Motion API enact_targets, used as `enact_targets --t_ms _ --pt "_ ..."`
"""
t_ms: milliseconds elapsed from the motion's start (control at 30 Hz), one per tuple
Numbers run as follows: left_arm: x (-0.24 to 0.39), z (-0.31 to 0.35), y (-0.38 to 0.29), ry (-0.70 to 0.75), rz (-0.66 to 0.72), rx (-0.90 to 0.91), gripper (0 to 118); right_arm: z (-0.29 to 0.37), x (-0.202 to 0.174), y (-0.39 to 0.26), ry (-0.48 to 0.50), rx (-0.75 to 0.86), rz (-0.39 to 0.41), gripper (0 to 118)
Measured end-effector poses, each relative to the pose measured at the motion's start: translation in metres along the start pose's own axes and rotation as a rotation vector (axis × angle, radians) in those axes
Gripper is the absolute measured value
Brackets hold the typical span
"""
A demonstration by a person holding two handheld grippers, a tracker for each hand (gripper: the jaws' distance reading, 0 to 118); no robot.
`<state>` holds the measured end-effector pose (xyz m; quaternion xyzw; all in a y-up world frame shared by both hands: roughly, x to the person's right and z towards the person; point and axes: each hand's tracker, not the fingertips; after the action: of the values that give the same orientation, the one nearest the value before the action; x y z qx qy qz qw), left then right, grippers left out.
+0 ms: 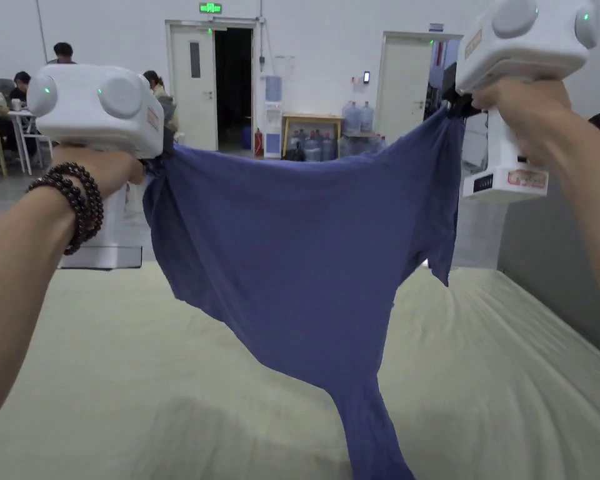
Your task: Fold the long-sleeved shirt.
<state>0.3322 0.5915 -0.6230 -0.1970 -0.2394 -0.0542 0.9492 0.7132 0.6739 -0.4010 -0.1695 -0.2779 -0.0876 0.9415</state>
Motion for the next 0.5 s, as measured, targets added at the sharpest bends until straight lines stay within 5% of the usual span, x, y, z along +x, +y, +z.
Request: enact_targets --t_ms 167,267,500 --pt "0.001 -0.049 -0.076 -0.003 0.012 -0.100 5 -0.063 0.018 -0.084 0.026 -0.137 -0.073 4" --pt "0.003 -0.057 -0.106 -0.013 0.014 -0.145 5 -0.079 0.022 -0.115 0.011 -0.172 -0.053 4" --pt "-0.008 0.009 -0.149 -0.069 0.044 -0.122 5 -0.005 0.041 -0.155 0.088 -0.175 -0.078 4"
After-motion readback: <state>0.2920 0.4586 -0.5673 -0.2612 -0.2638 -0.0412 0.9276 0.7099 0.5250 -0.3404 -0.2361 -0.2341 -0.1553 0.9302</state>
